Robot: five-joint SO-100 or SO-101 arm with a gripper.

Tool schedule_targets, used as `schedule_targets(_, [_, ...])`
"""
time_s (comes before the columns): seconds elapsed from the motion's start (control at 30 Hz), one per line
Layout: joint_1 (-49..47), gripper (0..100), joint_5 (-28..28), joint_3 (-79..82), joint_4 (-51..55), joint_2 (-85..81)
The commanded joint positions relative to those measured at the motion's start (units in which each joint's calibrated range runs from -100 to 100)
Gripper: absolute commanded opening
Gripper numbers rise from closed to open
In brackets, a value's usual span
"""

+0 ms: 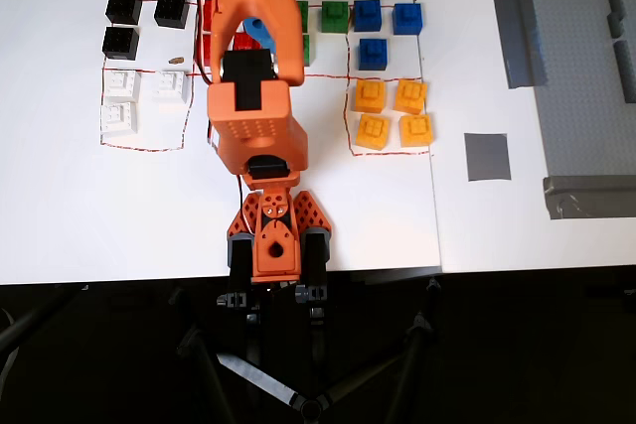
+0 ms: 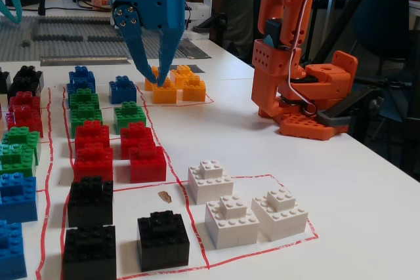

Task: Grab the block and put it in the grey marker

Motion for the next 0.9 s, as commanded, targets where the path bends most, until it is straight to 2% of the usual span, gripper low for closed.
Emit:
schedule_targets(0.0, [1.18,0,0.93,-2.38,0.90,-7.69])
schedule_targets(0.33, [8.75,0,4.79,-3.02,1.88,-8.90])
schedule_targets(0.87, [30.55,0,13.97,-8.47,8.32,-8.46])
